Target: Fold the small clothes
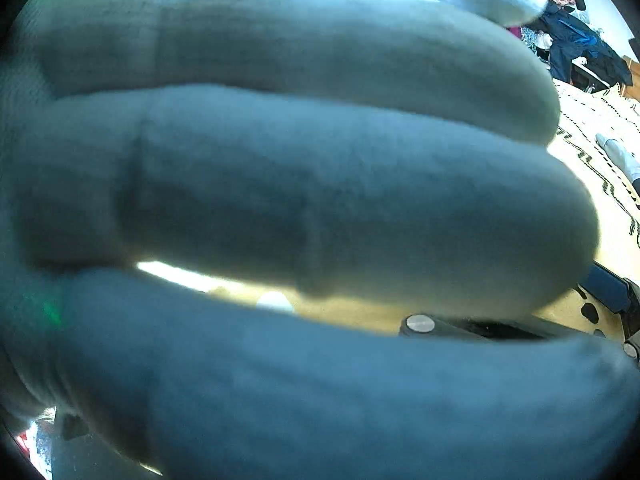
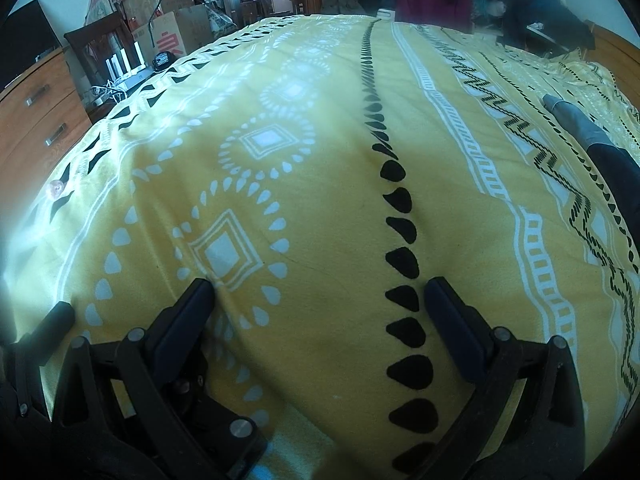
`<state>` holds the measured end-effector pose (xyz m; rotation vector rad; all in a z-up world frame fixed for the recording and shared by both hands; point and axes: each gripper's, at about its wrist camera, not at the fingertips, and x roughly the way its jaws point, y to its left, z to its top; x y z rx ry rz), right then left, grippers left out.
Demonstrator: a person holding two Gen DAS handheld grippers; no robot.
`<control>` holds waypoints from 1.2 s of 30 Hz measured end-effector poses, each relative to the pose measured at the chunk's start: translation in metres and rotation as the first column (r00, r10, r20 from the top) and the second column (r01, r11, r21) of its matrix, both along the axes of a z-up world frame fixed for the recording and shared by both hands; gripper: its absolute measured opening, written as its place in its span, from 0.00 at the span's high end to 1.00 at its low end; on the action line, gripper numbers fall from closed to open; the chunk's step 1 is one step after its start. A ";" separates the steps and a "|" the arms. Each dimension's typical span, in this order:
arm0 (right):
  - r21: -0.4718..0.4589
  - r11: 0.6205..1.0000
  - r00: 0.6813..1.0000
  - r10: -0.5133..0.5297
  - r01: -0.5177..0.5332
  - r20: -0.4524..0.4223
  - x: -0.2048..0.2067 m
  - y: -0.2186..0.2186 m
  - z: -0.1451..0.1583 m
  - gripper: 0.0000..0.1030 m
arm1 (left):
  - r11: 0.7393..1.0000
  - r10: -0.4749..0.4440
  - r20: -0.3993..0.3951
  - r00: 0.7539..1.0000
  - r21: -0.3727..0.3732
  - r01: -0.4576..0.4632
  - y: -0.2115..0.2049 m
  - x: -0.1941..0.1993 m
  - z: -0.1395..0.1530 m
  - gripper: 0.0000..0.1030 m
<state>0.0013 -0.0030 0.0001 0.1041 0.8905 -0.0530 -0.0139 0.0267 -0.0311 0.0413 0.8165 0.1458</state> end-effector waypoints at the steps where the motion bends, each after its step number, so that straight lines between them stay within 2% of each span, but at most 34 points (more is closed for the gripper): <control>1: 0.000 1.000 1.000 0.000 0.000 0.001 0.000 0.000 0.000 0.00 | 1.000 0.000 0.000 1.000 0.000 0.000 0.000 0.000 0.000 0.00; 36: -0.001 1.000 1.000 -0.001 0.001 -0.005 0.000 0.001 0.000 0.00 | 1.000 0.000 0.004 1.000 0.016 0.000 -0.001 0.000 0.001 0.00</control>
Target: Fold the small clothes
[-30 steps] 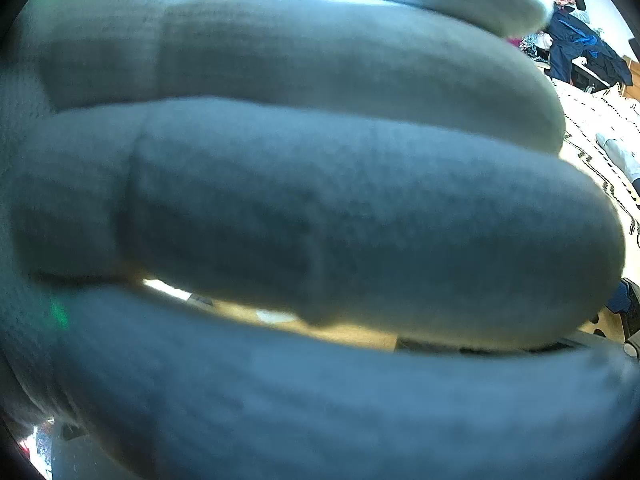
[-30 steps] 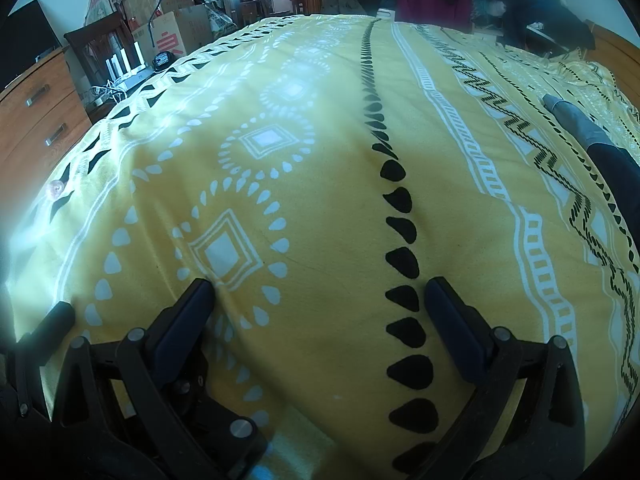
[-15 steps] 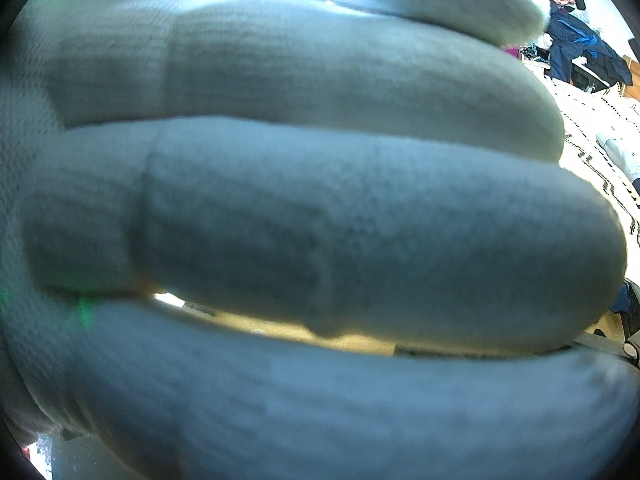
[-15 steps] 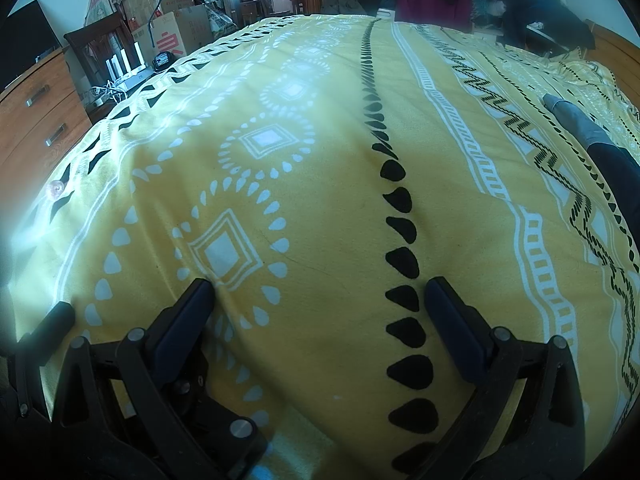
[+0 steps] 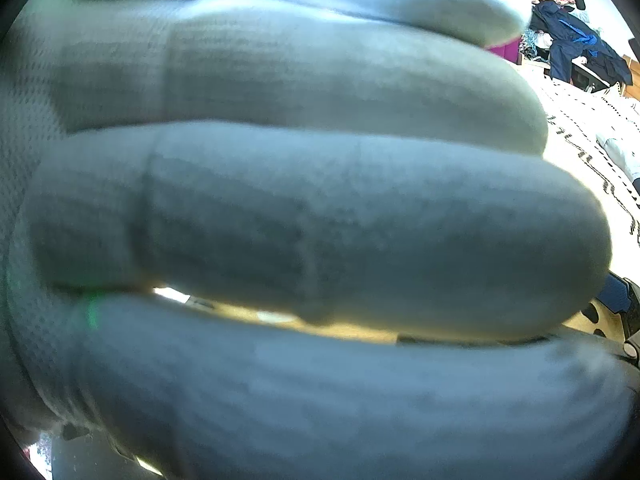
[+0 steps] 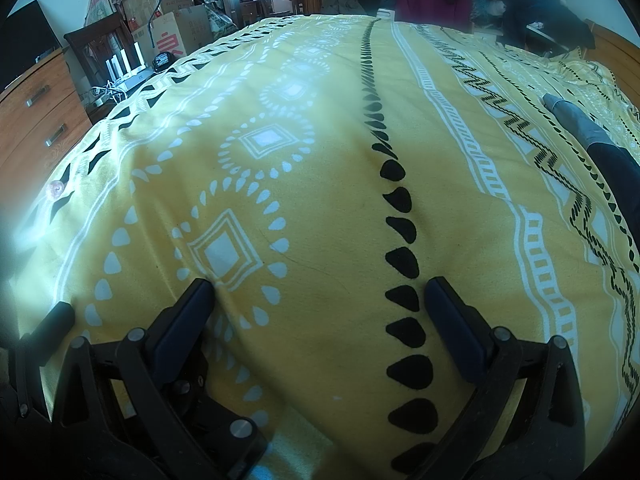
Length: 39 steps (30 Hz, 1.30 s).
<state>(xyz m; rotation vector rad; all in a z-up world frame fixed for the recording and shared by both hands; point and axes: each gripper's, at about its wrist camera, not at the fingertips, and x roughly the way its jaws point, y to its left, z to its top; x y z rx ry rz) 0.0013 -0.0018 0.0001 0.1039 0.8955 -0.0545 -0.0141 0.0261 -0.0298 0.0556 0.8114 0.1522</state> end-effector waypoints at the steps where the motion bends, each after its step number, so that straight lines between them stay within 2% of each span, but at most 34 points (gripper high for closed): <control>1: 0.000 1.000 1.000 0.000 0.000 0.000 0.000 0.000 0.000 0.00 | 1.000 0.000 0.000 1.000 0.001 0.000 0.000 0.000 0.000 0.00; 39: 0.008 1.000 1.000 -0.001 0.001 -0.002 0.000 0.001 -0.001 0.00 | 1.000 -0.002 0.012 1.000 0.002 0.002 0.001 0.001 0.000 0.00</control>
